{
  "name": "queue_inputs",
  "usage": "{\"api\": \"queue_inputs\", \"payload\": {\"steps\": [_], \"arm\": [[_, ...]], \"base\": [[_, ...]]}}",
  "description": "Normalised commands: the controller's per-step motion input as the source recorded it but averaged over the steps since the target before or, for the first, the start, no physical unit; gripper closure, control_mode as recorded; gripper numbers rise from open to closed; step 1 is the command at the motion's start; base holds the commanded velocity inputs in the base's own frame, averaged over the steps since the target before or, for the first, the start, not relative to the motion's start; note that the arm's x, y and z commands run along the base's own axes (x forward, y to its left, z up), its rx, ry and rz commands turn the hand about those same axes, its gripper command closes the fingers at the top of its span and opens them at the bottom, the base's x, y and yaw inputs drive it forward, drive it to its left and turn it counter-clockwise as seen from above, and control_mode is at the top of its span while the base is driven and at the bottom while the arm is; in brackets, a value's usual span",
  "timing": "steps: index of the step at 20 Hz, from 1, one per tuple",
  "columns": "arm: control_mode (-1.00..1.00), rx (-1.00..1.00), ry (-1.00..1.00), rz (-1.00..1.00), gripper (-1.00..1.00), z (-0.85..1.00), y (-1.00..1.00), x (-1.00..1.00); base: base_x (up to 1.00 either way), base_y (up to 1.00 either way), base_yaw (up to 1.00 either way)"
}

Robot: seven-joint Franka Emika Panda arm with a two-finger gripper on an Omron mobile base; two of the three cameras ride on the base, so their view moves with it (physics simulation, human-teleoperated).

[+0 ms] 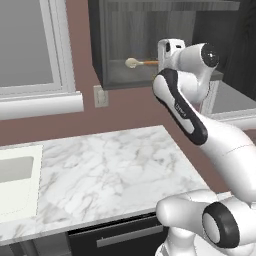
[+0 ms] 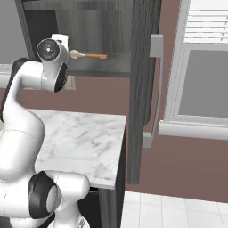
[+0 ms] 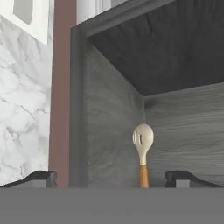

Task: Organize the utensils by type. Pick up the wooden spoons from the counter and place them in the open cabinet. Then pick up the metallic utensils from the counter and place them in the open drawer.

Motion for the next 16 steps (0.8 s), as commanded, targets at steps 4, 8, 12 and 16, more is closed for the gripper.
{"api": "queue_inputs", "payload": {"steps": [4, 8, 12, 16], "arm": [[-1.0, 0.22, 0.12, -0.51, -1.0, 0.0, 0.01, -0.95], [-1.0, 0.32, 0.38, -0.57, -1.0, 0.0, -0.05, -0.81], [-1.0, 0.33, 0.3, -0.49, -1.0, -0.09, -0.01, -0.92], [-1.0, 0.35, 0.01, -0.44, -1.0, -0.59, 0.01, -0.87]], "base": [[0.0, 0.0, 0.0], [0.0, 0.0, 0.0], [0.0, 0.0, 0.0], [0.0, 0.0, 0.0]]}}
